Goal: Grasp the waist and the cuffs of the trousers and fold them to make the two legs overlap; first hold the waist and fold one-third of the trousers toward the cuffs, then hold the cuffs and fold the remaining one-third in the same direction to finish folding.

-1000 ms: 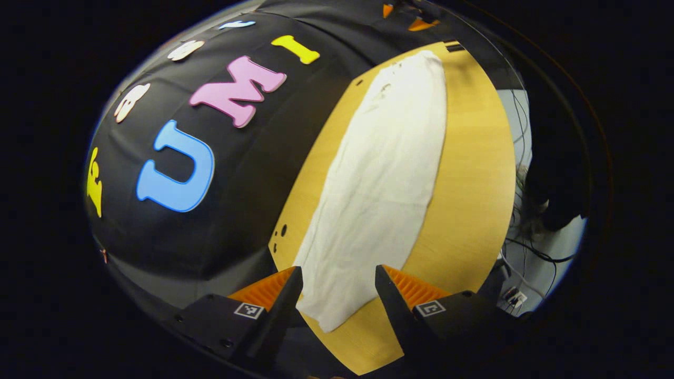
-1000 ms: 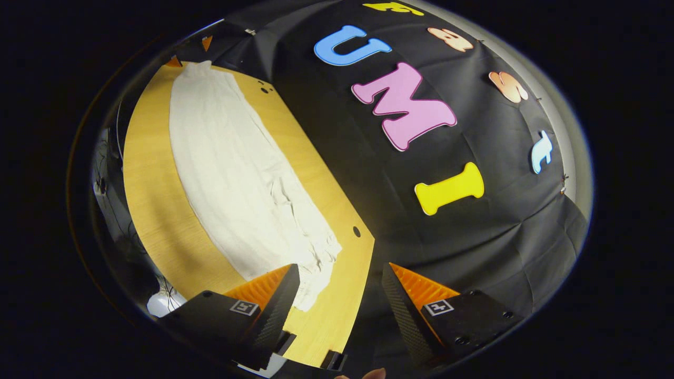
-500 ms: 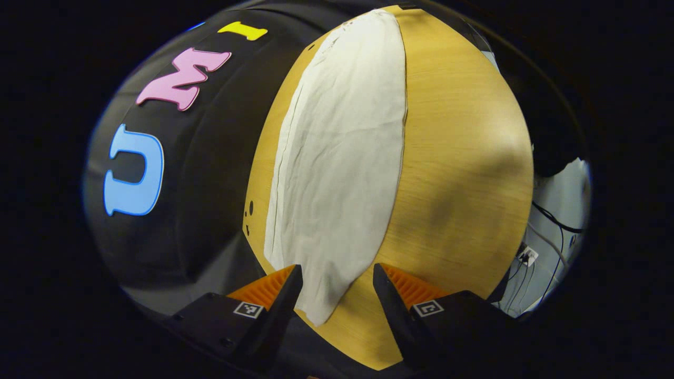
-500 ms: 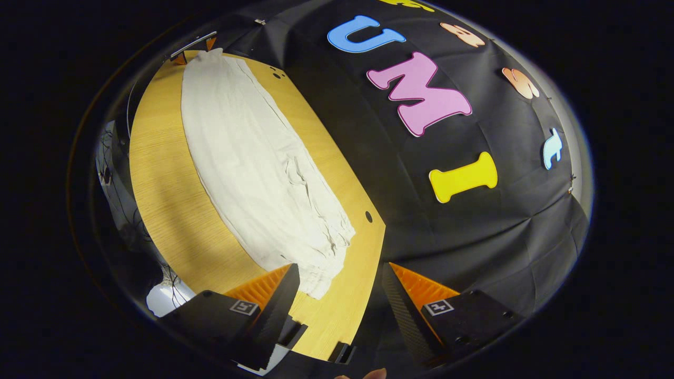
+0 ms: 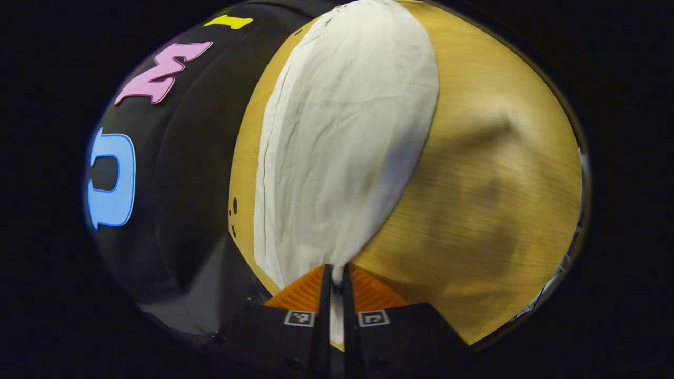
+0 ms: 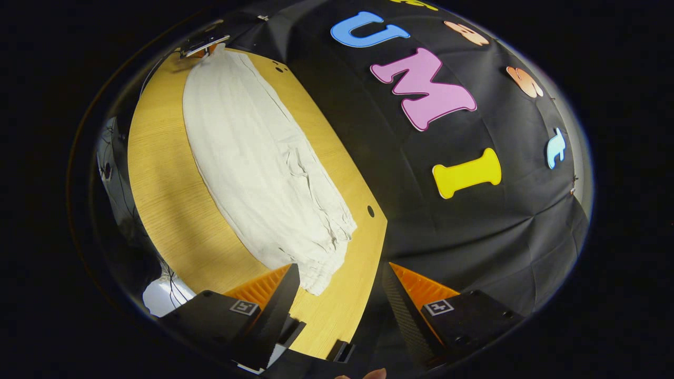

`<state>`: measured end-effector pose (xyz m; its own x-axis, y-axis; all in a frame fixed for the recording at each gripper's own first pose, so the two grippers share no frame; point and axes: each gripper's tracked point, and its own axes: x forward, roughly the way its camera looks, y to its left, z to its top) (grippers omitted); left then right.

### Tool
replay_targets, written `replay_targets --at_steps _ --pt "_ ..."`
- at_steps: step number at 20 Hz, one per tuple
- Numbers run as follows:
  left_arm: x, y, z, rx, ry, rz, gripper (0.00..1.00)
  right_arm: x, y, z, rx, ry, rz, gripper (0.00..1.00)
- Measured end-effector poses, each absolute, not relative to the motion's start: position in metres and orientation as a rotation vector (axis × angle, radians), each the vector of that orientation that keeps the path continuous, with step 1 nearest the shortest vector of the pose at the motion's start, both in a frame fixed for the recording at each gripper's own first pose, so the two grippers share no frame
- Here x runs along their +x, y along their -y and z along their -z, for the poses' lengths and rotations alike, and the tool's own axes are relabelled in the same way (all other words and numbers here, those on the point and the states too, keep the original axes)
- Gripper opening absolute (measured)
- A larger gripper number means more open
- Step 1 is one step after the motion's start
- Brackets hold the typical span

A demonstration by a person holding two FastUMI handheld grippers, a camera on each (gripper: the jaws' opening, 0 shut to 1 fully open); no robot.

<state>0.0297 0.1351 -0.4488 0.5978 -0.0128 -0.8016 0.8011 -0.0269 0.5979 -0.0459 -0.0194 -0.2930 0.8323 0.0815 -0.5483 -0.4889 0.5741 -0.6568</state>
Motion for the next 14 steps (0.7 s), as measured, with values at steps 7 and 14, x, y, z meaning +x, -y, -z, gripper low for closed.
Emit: replay_targets --at_steps 7,14 --pt "0.023 -0.134 0.450 1.418 -0.781 0.767 0.05 -0.040 0.005 0.340 -1.024 -0.516 -0.516 0.97" --pt "0.023 -0.135 0.449 1.424 -0.815 0.764 0.05 -0.041 0.000 0.404 -1.110 -0.589 -0.691 0.98"
